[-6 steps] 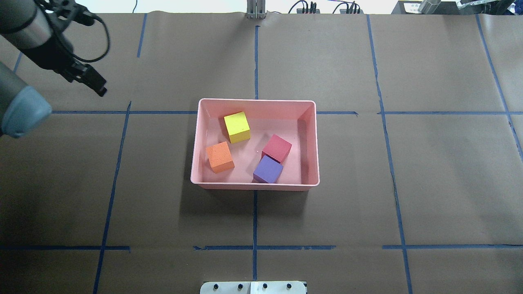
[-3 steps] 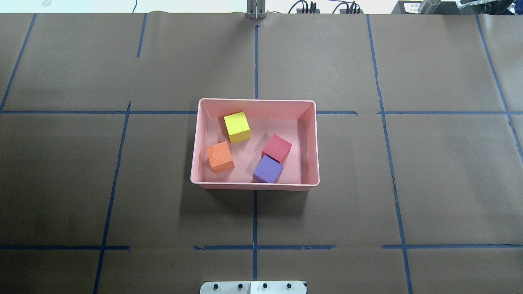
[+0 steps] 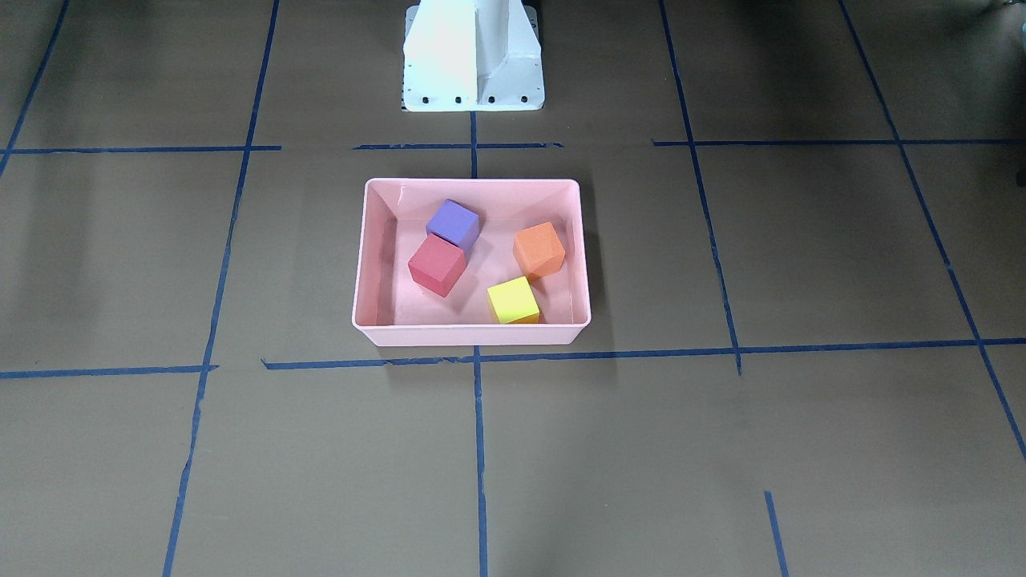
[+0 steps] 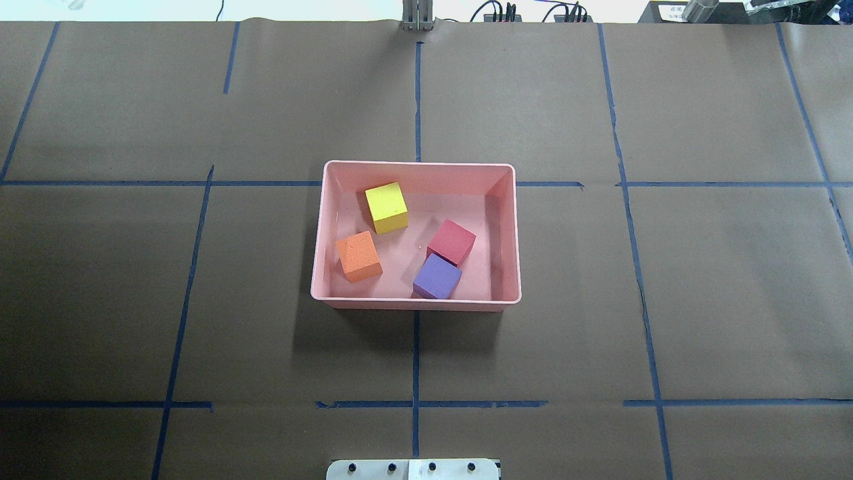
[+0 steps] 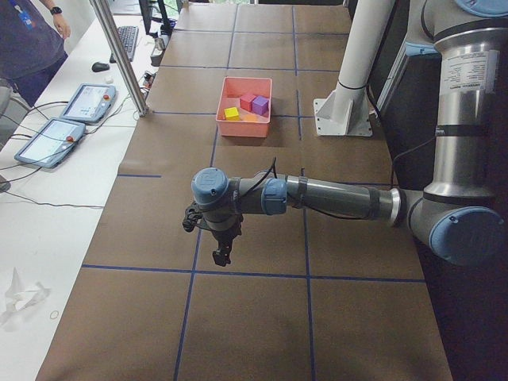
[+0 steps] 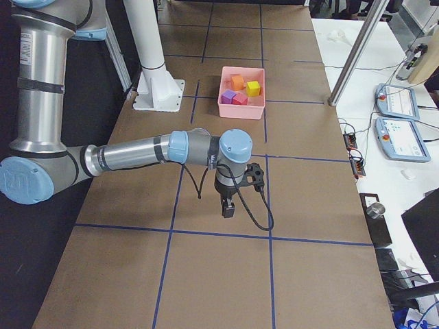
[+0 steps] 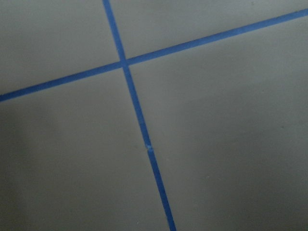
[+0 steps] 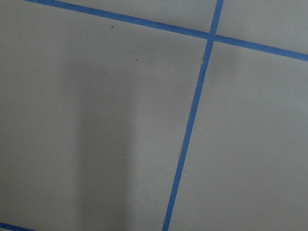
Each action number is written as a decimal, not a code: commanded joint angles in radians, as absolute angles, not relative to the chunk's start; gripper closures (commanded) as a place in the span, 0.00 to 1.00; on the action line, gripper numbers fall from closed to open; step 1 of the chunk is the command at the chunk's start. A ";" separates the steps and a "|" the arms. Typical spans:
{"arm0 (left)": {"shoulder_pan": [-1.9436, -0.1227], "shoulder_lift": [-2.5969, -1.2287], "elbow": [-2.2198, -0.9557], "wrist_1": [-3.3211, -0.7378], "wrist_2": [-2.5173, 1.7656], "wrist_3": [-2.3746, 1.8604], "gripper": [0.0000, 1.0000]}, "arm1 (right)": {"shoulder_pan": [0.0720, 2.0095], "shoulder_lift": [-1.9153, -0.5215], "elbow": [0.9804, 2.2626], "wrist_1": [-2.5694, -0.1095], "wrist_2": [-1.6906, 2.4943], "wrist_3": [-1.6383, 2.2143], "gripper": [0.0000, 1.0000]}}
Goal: Place blocks into pink bin with both arms
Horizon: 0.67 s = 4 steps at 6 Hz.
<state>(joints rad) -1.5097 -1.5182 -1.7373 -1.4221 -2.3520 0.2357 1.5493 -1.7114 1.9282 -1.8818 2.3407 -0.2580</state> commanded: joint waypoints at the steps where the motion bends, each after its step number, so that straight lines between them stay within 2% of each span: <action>1: -1.519 -1.509 -1.752 -1.425 -2.345 0.244 0.00 | 1.549 -1.715 1.924 -1.858 2.348 -0.258 0.00; 4: -1.517 -1.502 -1.791 -1.422 -2.336 0.241 0.00 | 1.549 -1.717 1.927 -1.855 2.350 -0.258 0.00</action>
